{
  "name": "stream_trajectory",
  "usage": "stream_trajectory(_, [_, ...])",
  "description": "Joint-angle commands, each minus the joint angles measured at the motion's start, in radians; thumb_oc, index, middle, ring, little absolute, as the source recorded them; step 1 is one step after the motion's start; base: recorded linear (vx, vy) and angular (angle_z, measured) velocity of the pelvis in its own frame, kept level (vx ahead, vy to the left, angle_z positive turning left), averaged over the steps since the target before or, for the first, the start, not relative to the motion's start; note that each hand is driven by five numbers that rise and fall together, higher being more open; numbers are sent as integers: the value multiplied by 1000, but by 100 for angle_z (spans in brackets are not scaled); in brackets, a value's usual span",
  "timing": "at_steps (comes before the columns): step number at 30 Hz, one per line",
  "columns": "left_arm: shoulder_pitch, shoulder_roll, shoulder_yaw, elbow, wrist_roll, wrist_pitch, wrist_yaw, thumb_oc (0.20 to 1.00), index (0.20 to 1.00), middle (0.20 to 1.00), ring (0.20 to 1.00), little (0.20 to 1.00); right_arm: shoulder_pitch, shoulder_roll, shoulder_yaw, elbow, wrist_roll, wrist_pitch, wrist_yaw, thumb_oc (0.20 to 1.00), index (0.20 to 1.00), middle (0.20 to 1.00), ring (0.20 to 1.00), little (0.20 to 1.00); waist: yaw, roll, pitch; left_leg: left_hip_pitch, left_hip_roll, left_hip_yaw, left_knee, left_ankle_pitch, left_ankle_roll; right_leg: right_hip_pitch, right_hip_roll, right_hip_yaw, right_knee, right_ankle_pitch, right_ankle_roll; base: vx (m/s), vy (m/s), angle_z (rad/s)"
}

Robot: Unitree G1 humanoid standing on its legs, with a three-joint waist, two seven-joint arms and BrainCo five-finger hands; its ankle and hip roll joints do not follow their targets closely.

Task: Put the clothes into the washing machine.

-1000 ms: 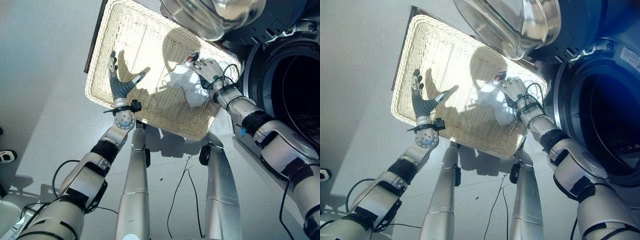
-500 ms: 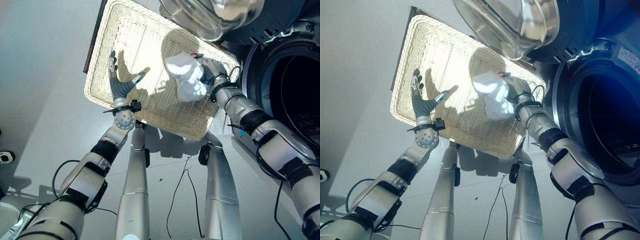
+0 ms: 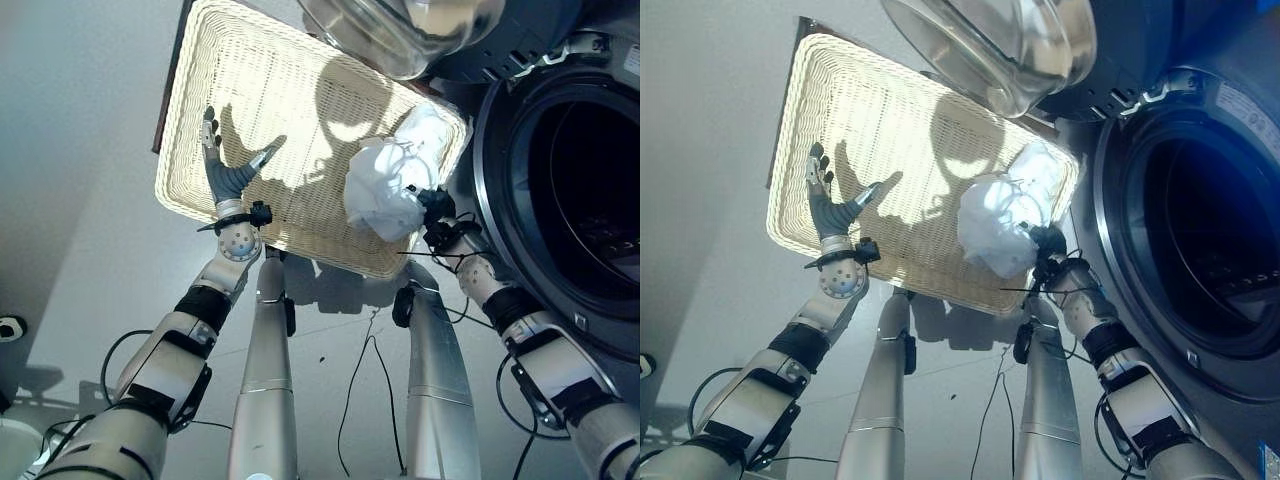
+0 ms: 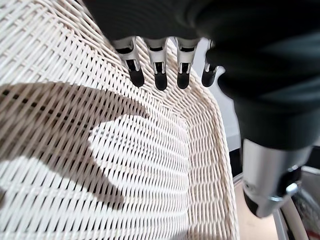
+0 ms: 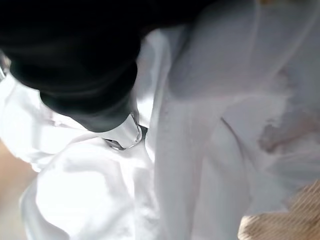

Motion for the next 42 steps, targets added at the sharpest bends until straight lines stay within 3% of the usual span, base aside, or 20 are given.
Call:
stream_trajectory(1, [-7, 21, 49, -32, -29, -71, 20, 1000, 1000, 1000, 1000, 1000, 5, -40, -98, -110, 206, -112, 103, 200, 200, 200, 200, 200, -12, -6, 9, -17, -102, 66, 45, -10, 94, 67, 92, -64, -193, 167, 34, -1, -4, -5])
stream_trajectory(8, [11, 65, 55, -14, -66, -108, -6, 1000, 1000, 1000, 1000, 1000, 42, -83, -230, -70, 419, -183, 199, 200, 200, 200, 200, 200, -23, -17, 9, -8, -92, 73, 41, -22, 89, 78, 91, -61, -205, 167, 44, 0, 0, -1])
stream_trajectory(14, [19, 87, 63, 7, -81, -133, -27, 1000, 1000, 1000, 1000, 1000, 50, -106, -316, -4, 532, -224, 198, 200, 200, 200, 200, 200, -29, -21, 9, -8, -83, 73, 45, -32, 86, 83, 87, -59, -213, 171, 51, 0, -4, -1])
stream_trajectory(20, [4, 89, 60, 29, -93, -139, -39, 1000, 1000, 1000, 1000, 1000, 21, -132, -362, 157, 402, -170, -114, 200, 200, 200, 200, 200, -29, -18, 9, -4, -79, 77, 45, -34, 83, 91, 85, -59, -229, 181, 54, 0, -3, -4])
stream_trajectory(21, [-2, 86, 48, 29, -88, -137, -28, 1000, 1000, 1000, 1000, 1000, 4, -147, -356, 207, 347, -162, -241, 200, 200, 200, 200, 200, -25, -13, 9, -5, -80, 77, 45, -32, 84, 90, 85, -58, -230, 183, 52, 4, 3, -5])
stream_trajectory(23, [-8, 84, 36, 32, -85, -139, -20, 1000, 1000, 1000, 1000, 1000, -27, -175, -352, 250, 335, -170, -358, 200, 200, 200, 200, 200, -20, -8, 9, -6, -80, 75, 46, -32, 84, 88, 87, -56, -231, 185, 50, 4, 0, -2])
stream_trajectory(25, [-7, 90, 21, 40, -89, -144, -19, 1000, 1000, 1000, 1000, 1000, -83, -231, -359, 299, 327, -232, -482, 200, 200, 200, 200, 200, -15, -3, 9, -6, -80, 70, 53, -36, 84, 90, 87, -55, -227, 185, 50, 11, -30, -3])
stream_trajectory(28, [23, 116, 0, -7, -80, -131, 5, 1000, 1000, 1000, 1000, 1000, -141, -314, -352, 268, 268, -469, -754, 200, 200, 200, 200, 200, -8, -10, 9, -11, -82, 58, 54, -43, 86, 98, 89, -63, -237, 187, 52, -13, -50, -2])
stream_trajectory(32, [64, 146, 6, -57, -85, -119, 12, 1000, 1000, 1000, 1000, 1000, -144, -375, -374, 167, 101, -648, -990, 200, 200, 200, 200, 200, -14, -27, 9, 0, -78, 55, 42, -44, 86, 112, 93, -68, -251, 191, 55, -4, -12, 0])
stream_trajectory(33, [66, 148, 7, -59, -87, -120, 12, 1000, 1000, 1000, 1000, 1000, -144, -379, -377, 155, 75, -658, -1011, 200, 200, 200, 200, 200, -15, -28, 9, 2, -78, 55, 40, -44, 87, 114, 93, -68, -253, 192, 56, 0, 0, 0])
stream_trajectory(34, [71, 162, 18, -62, -100, -118, 3, 1000, 1000, 1000, 1000, 1000, -142, -409, -387, 107, -36, -678, -1111, 200, 200, 200, 200, 200, -23, -40, 9, 9, -75, 53, 32, -45, 86, 121, 97, -66, -265, 192, 57, 0, 0, 0])
stream_trajectory(37, [61, 183, 32, -48, -121, -111, -27, 1000, 1000, 1000, 1000, 1000, -138, -449, -407, 106, -92, -652, -1115, 200, 200, 200, 200, 200, -29, -54, 9, 16, -72, 50, 25, -46, 86, 129, 99, -63, -271, 190, 56, 0, 0, 0])
stream_trajectory(38, [59, 186, 35, -44, -124, -111, -33, 1000, 1000, 1000, 1000, 1000, -136, -456, -410, 117, -90, -645, -1101, 294, 294, 294, 294, 294, -29, -56, 9, 17, -72, 48, 24, -45, 86, 131, 99, -63, -271, 190, 56, 0, 0, 0])
stream_trajectory(39, [53, 189, 37, -39, -128, -108, -43, 1000, 1000, 1000, 1000, 1000, -135, -463, -410, 130, -69, -641, -1076, 564, 564, 564, 564, 564, -28, -58, 9, 18, -74, 45, 24, -45, 86, 132, 99, -63, -272, 189, 55, 0, 0, 0])
stream_trajectory(40, [39, 196, 40, -27, -139, -107, -54, 1000, 1000, 1000, 1000, 1000, -133, -472, -417, 158, -35, -600, -1005, 1000, 1000, 1000, 1000, 1000, -31, -60, 9, 7, -75, 45, 24, -34, 87, 123, 95, -65, -273, 199, 54, 0, 0, 0])
stream_trajectory(42, [37, 198, 40, -17, -149, -105, -70, 1000, 1000, 1000, 1000, 1000, -118, -474, -410, 190, -14, -538, -953, 1000, 1000, 1000, 1000, 1000, -27, -60, 9, 20, -77, 42, 28, -46, 87, 134, 95, -65, -270, 189, 55, 15, -7, 0])
